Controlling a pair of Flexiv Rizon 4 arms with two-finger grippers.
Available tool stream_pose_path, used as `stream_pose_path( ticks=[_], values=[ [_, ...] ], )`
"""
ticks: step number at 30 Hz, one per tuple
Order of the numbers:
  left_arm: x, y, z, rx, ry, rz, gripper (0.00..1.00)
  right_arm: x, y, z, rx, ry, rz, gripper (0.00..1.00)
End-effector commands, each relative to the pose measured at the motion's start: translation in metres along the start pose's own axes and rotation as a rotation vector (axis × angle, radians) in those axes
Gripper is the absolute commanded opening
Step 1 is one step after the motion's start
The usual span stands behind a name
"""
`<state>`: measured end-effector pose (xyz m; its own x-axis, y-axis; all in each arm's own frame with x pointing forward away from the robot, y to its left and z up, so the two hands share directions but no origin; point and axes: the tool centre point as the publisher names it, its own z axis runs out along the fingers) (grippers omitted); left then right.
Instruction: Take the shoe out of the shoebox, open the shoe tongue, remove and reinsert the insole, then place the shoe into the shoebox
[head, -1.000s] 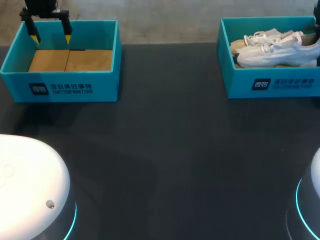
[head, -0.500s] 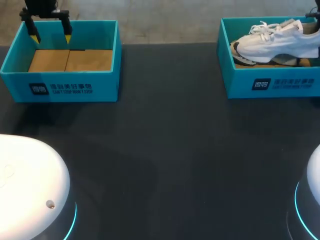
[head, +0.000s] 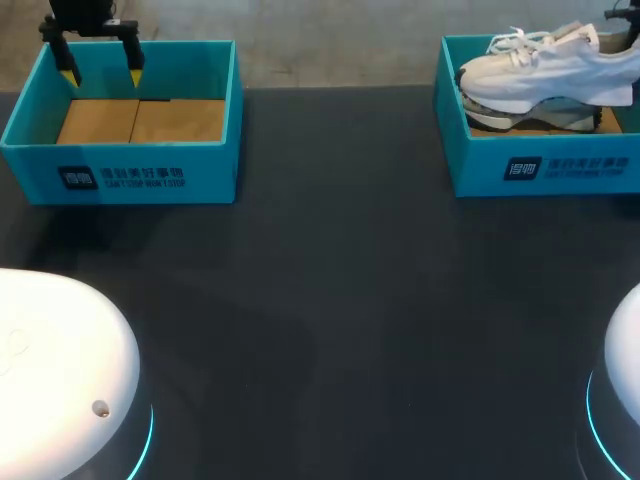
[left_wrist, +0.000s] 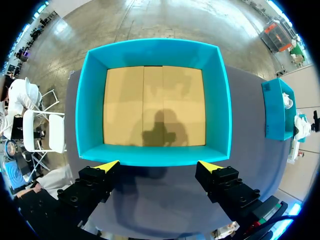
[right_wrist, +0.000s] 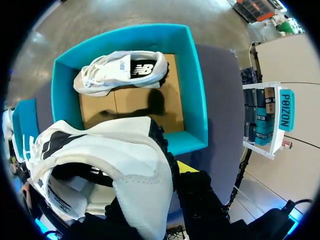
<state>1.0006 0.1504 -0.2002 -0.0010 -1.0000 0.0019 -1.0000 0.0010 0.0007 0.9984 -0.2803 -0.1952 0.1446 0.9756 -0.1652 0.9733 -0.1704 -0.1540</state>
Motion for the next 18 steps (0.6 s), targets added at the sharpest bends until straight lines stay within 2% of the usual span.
stream_pose_path(
  ticks=[1, 13, 18],
  values=[
    [0.000, 0.000, 0.000, 0.000, -0.001, 0.000, 1.00, 0.012, -0.029, -0.011, -0.035, -0.009, 0.004, 0.00],
    [0.000, 0.000, 0.000, 0.000, -0.001, 0.000, 1.00, 0.046, -0.072, -0.032, -0.048, 0.001, 0.009, 0.00],
    [0.000, 0.000, 0.000, 0.000, -0.001, 0.000, 1.00, 0.060, -0.096, -0.042, -0.063, -0.001, 0.038, 0.00]
  ],
)
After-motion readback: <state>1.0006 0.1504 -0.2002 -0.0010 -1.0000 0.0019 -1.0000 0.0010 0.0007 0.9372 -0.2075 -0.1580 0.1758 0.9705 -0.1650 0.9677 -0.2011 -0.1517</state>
